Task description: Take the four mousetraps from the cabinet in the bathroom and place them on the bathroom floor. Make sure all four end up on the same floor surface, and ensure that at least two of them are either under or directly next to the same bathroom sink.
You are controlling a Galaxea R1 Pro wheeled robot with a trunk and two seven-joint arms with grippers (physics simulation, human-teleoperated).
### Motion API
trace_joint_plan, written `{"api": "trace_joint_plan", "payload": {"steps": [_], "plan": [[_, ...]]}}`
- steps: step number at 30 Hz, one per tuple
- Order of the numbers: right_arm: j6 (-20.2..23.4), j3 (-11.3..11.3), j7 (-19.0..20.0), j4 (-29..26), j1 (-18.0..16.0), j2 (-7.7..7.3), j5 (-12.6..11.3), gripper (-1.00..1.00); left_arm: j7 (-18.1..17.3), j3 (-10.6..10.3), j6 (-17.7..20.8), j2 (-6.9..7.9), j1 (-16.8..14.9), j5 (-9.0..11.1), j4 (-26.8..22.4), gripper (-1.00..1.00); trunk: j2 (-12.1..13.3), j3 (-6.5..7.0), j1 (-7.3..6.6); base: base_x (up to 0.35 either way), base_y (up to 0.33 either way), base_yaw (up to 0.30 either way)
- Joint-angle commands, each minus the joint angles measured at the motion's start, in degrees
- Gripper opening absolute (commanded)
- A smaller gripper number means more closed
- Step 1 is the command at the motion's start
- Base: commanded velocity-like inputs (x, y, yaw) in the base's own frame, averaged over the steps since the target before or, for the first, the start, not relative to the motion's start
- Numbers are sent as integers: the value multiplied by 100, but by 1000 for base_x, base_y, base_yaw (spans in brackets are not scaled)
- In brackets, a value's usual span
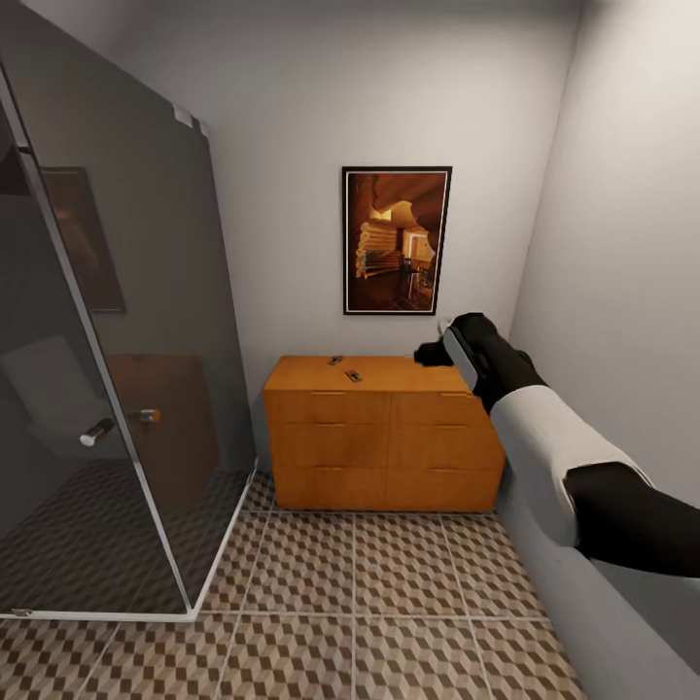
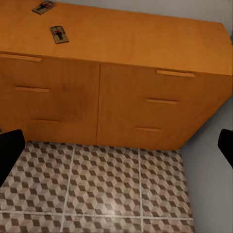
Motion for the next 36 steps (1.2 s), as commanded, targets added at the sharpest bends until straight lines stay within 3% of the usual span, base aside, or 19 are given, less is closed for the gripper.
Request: {"api": "trace_joint_plan", "payload": {"steps": [1,3,8,29,36], "plan": [[20,25,-43,65,-59,39,-39,100,12,-49,-24,-5,-9,37,23,100,-4,-3,3,134,0,0],[20,25,-45,191,-166,174,-33,100,10,-49,-2,-5,-8,37,22,100,-4,-3,3,217,0,0],[14,25,-44,292,-249,350,-22,100,4,-52,16,-11,-7,37,23,100,-4,-3,3,279,0,0],[-191,42,-22,491,-279,486,-52,100,2,-50,28,-31,-9,37,21,100,-4,-3,3,329,0,0],[-439,42,284,904,-279,593,-54,100,2,-49,25,-32,-8,37,24,100,-4,-3,3,264,0,0]]}}
